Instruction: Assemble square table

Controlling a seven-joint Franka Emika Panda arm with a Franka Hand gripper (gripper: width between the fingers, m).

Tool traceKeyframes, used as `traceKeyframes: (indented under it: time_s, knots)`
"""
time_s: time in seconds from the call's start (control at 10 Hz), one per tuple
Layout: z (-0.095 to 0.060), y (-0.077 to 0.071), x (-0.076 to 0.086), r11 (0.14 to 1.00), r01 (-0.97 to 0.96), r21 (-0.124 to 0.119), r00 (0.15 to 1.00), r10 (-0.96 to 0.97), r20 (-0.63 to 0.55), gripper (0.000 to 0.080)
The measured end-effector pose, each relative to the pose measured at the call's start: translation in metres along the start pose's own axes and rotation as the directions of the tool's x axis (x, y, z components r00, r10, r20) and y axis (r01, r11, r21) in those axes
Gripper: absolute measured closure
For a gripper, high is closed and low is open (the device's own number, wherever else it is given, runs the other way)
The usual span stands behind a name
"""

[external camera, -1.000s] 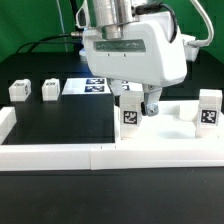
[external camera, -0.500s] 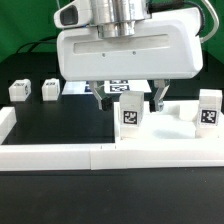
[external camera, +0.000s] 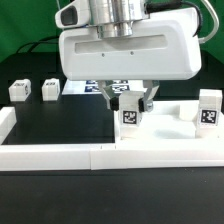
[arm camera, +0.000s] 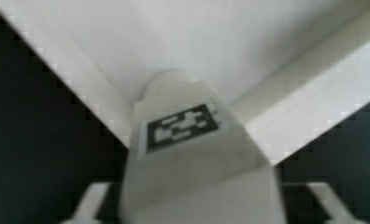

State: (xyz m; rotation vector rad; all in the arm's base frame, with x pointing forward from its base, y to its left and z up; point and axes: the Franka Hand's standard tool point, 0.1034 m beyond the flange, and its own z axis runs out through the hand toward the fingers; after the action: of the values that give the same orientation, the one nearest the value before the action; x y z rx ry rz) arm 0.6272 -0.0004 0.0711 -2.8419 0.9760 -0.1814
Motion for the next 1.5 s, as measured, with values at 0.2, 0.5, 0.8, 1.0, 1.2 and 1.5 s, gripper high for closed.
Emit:
traceKeyframes:
  time_s: [0.2,0.5,0.8,1.0,1.2,1.5]
  knots:
    - [0.001,0.003,0.000,0.992,-0.125,-0.003,0.992,0.125,0.001,0.0505]
    - [0.001,0.006,0.000,0.845,-0.535,-0.010,0.845,0.535,0.005,0.0505]
    - [0.001,0.009,-0.002,0.488,-0.872,-0.021,0.487,0.872,0.053,0.0505]
    - [0.001,0.009,-0.003,0.376,-0.926,-0.025,0.374,0.926,0.053,0.0505]
    - [0.001,0.008,-0.003,0.431,-0.902,-0.024,0.430,0.902,0.048,0.0505]
    - [-0.001,-0.005,-0.009,0.831,-0.557,-0.008,0.830,0.556,0.036,0.0173]
